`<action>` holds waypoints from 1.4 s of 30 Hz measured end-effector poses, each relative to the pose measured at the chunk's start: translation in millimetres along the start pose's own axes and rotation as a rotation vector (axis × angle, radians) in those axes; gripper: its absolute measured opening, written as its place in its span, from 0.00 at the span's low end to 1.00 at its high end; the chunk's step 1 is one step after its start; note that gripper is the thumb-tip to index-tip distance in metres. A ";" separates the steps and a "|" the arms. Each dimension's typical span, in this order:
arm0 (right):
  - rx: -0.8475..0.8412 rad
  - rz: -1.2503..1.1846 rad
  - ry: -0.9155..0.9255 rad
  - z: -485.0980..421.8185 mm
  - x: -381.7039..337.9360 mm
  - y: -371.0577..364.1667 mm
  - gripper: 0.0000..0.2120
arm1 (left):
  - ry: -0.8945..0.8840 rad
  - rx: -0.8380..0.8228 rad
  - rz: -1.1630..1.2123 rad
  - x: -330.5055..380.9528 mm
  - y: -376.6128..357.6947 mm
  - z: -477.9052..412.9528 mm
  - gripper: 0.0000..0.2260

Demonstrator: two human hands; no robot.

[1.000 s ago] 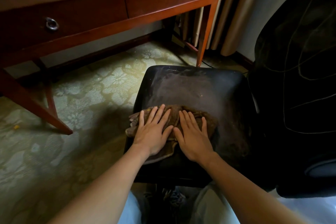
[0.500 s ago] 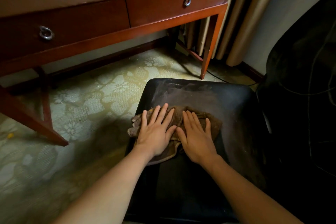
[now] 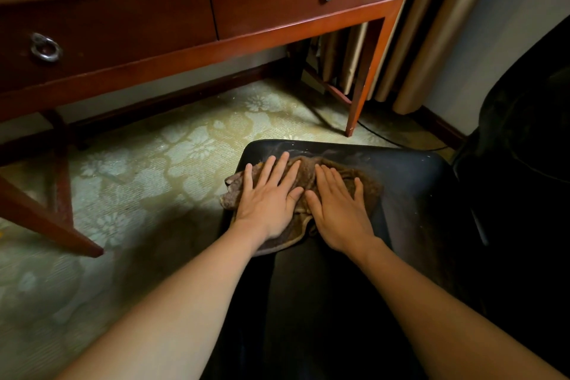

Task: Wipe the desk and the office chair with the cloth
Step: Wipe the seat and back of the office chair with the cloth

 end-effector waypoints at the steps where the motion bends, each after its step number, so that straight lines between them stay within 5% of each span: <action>1: 0.005 0.001 0.005 -6.9 1.1 0.5 0.29 | 0.006 0.004 0.002 -1.7 0.3 -6.0 0.26; 36: 0.009 -0.027 -0.085 -153.9 27.6 11.9 0.23 | 0.135 -0.105 0.076 -26.3 7.3 -140.5 0.25; 42: 0.006 0.044 -0.064 -137.6 16.3 8.1 0.29 | 0.148 -0.088 0.067 -30.3 9.2 -122.0 0.25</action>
Point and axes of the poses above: each hand's wrist, its own z-axis away from the middle knuckle, its own y-axis out of the back of the hand, x = y × z, the point moved 1 cm from there along -z, towards the middle knuckle, and after that the axes turned 4 degrees about y, right-handed, at the moved point
